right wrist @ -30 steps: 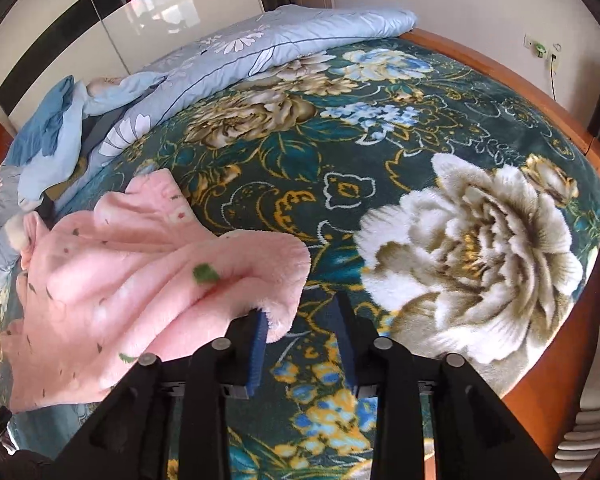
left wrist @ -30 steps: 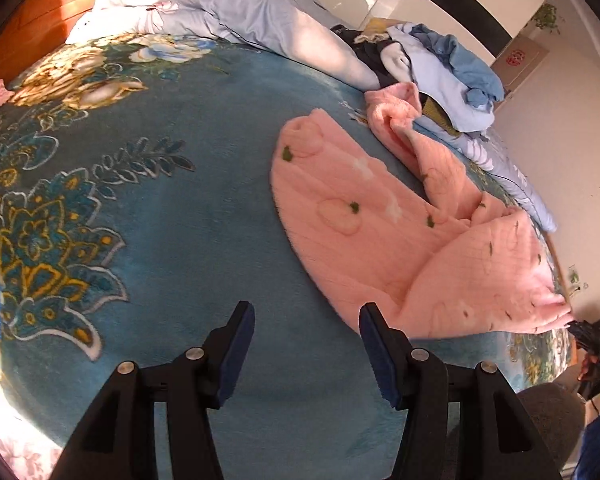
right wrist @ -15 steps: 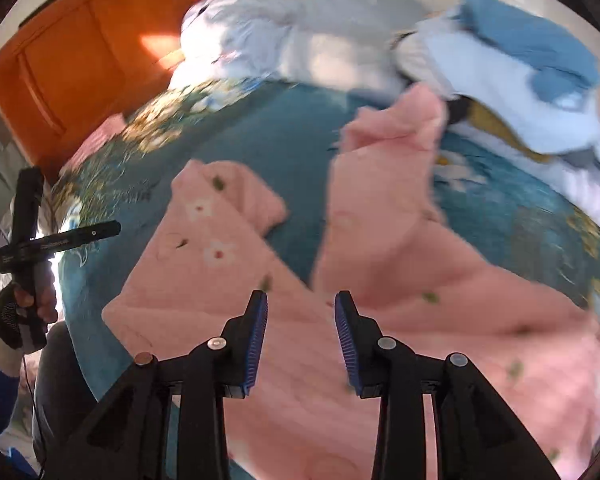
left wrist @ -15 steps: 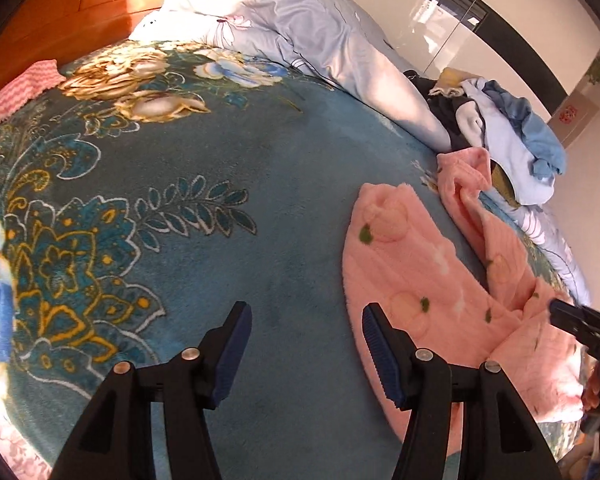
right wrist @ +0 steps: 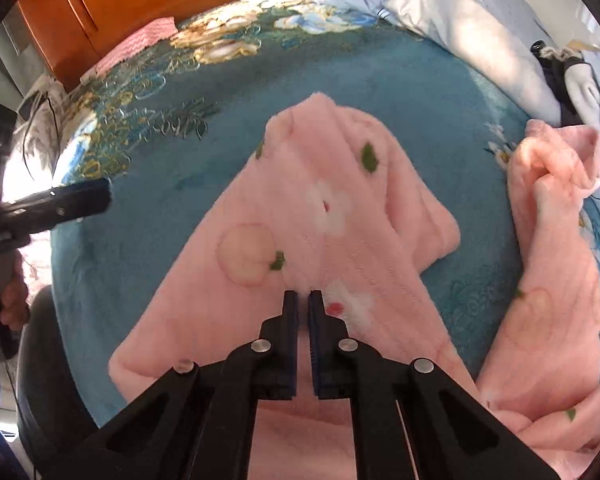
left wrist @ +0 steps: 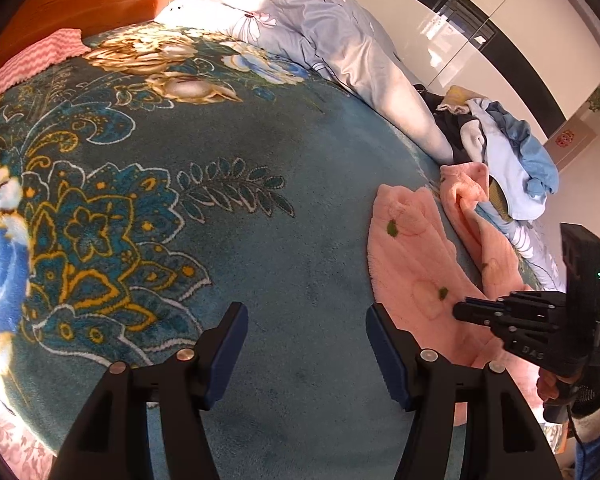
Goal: Fold clothes
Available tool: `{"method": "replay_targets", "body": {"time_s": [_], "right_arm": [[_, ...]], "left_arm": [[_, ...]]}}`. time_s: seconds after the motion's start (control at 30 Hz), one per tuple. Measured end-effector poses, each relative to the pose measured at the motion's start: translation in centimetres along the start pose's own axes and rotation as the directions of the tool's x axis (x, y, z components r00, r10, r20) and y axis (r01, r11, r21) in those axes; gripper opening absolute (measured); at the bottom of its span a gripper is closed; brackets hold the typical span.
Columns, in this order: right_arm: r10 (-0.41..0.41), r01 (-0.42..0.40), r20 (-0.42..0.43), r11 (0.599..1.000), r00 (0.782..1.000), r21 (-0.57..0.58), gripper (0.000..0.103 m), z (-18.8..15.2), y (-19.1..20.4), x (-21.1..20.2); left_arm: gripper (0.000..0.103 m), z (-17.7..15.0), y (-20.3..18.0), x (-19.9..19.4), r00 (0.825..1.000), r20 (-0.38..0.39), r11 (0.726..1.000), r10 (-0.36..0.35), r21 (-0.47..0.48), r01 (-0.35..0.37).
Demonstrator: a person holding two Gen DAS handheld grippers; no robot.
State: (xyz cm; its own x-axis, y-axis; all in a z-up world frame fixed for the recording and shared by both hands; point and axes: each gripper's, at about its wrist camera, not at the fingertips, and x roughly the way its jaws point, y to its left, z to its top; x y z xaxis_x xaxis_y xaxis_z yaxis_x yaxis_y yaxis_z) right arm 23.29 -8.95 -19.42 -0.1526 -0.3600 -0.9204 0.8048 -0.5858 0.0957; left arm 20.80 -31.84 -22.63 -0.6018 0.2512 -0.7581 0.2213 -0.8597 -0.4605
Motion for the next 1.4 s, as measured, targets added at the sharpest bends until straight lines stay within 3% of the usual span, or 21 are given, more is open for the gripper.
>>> {"method": "replay_targets", "body": {"time_s": [0.1,0.2,0.27,0.33,0.43,0.6,0.7,0.83,1.03,1.1,1.13,1.17,1.2,1.4], "right_arm": [[0.014,-0.022,0.130,0.998,0.991,0.066,0.004,-0.8,-2.1,-6.3],[-0.072,0.019,0.267,0.981,0.961,0.195,0.004,-2.3,-6.3,-13.3],[-0.224,0.157,0.229,0.948,0.947,0.277,0.004,-4.1,-9.6,-15.0],[-0.275,0.204,0.161,0.912,0.948,0.357,0.004,-6.5,-12.7,-14.7],[-0.293,0.225,0.087,0.865,0.952,0.448,0.004,-10.8,-16.3,-14.3],[-0.263,0.197,0.074,0.854,0.962,0.482,0.004,-14.6,-16.8,-13.6],[-0.265,0.182,0.096,0.841,0.959,0.510,0.004,-16.0,-17.4,-14.2],[-0.258,0.154,0.109,0.811,0.960,0.564,0.004,-17.2,-18.8,-14.2],[-0.245,0.130,0.122,0.802,0.962,0.583,0.004,-17.9,-18.9,-14.2],[-0.244,0.125,0.129,0.802,0.961,0.585,0.004,-17.8,-18.8,-14.5],[-0.246,0.126,0.132,0.804,0.960,0.582,0.004,-17.6,-18.6,-14.7],[-0.248,0.127,0.135,0.806,0.959,0.579,0.004,-17.4,-18.4,-14.9],[-0.251,0.130,0.137,0.810,0.958,0.572,0.004,-17.0,-18.2,-15.2],[-0.265,0.148,0.177,0.858,0.948,0.492,0.005,-12.6,-15.9,-17.3]], "left_arm": [[0.065,0.0,-1.1,0.4,0.999,-0.005,0.999,-0.043,0.003,0.043],[0.065,0.2,-3.1,1.2,0.997,-0.018,0.996,-0.080,0.025,0.080],[0.066,0.4,-5.1,2.3,0.993,-0.038,0.992,-0.113,0.043,0.115],[0.066,0.6,-7.4,3.5,0.986,-0.062,0.985,-0.155,0.063,0.159],[0.066,1.4,-10.5,6.7,0.957,-0.138,0.965,-0.255,0.027,0.261],[0.067,2.6,-15.1,12.0,0.881,-0.253,0.916,-0.399,-0.075,0.393],[0.067,2.7,-15.9,14.5,0.887,-0.270,0.927,-0.376,-0.124,0.355],[0.068,2.8,-17.0,15.7,0.881,-0.259,0.917,-0.397,-0.151,0.369],[0.067,3.0,-18.7,17.4,0.871,-0.243,0.901,-0.427,-0.191,0.389],[0.056,3.0,-19.2,18.0,0.868,-0.237,0.896,-0.437,-0.204,0.395],[0.029,3.0,-19.5,18.2,0.866,-0.234,0.893,-0.442,-0.211,0.398],[0.009,3.1,-19.8,18.5,0.865,-0.231,0.890,-0.446,-0.217,0.402],[0.004,3.3,-19.9,17.9,0.870,-0.216,0.892,-0.443,-0.205,0.404],[0.004,7.1,-17.4,9.7,0.909,0.002,0.905,-0.417,-0.096,0.415]]}}
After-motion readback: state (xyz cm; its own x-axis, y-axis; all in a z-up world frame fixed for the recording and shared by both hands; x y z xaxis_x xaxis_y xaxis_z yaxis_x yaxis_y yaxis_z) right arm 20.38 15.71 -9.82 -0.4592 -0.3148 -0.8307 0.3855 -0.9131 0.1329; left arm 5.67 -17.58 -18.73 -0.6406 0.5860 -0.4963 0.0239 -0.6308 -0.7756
